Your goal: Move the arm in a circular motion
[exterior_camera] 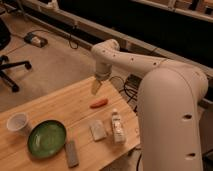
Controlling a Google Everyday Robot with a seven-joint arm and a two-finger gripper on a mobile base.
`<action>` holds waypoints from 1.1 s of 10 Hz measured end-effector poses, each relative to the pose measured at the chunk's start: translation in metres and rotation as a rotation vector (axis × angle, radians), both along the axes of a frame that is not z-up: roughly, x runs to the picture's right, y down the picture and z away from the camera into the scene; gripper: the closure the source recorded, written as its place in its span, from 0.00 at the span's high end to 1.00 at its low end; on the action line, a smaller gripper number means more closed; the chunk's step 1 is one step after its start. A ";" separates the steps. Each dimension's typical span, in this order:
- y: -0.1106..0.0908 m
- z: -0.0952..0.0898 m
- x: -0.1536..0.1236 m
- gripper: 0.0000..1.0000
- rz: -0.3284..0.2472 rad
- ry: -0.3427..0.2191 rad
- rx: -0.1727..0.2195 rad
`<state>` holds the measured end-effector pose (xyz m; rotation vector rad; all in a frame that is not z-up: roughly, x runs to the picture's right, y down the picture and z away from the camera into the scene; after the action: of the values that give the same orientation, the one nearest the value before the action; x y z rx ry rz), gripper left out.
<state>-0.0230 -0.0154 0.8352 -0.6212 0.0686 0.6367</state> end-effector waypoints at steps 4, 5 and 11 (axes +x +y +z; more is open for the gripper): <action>-0.015 -0.008 -0.013 0.80 -0.046 -0.017 0.013; -0.025 -0.011 -0.024 0.80 -0.101 -0.038 0.016; -0.021 -0.084 -0.135 0.80 -0.447 -0.250 0.043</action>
<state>-0.1577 -0.0361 0.7513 -0.6142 -0.0401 0.1260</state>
